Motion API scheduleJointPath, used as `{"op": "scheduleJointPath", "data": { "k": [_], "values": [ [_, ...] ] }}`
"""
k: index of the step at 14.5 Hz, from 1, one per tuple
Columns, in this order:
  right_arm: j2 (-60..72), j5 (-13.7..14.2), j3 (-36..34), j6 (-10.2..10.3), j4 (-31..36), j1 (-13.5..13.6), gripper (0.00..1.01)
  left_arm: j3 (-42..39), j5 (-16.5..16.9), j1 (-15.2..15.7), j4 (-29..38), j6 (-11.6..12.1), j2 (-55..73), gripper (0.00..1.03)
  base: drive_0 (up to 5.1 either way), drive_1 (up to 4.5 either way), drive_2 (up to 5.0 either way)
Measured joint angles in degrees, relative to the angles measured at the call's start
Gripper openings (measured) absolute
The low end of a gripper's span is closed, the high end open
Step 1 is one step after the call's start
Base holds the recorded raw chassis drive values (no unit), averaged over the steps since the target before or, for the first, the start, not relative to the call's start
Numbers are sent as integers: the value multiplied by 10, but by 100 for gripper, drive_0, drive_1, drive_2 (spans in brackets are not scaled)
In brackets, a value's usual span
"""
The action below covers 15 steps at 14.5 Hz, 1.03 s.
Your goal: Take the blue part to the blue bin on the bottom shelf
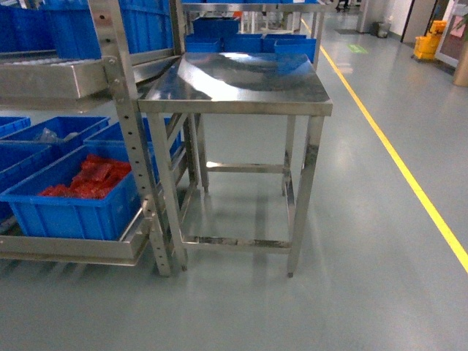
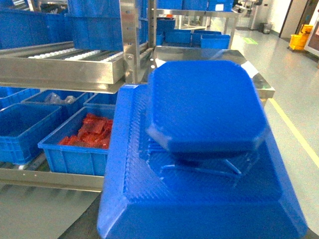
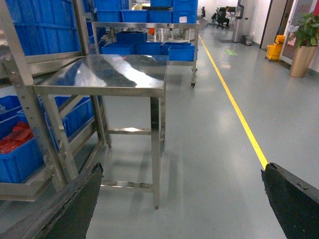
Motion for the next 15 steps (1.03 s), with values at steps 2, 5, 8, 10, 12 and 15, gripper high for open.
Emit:
{"op": "scheduleJointPath", "data": {
  "k": [2, 5, 8, 10, 12, 15],
  "values": [
    [0, 0, 0, 0, -1, 0, 98, 0, 0, 0, 1, 0, -1, 43, 12, 442, -418],
    [0, 0, 0, 0, 0, 0, 98, 0, 0, 0, 1, 0, 0, 43, 12, 442, -418],
    [0, 0, 0, 0, 1, 0, 98, 0, 0, 0, 1, 0, -1, 43, 12, 442, -418],
    [0, 0, 0, 0, -1, 0, 98, 0, 0, 0, 0, 0, 0, 43, 12, 442, -418],
    [0, 0, 0, 0, -1, 0, 98, 0, 0, 0, 1, 0, 0, 43, 12, 442, -418],
    [0, 0, 0, 0, -2, 0, 98, 0, -1, 0, 0, 0, 1, 43, 4, 147, -139]
  ]
}}
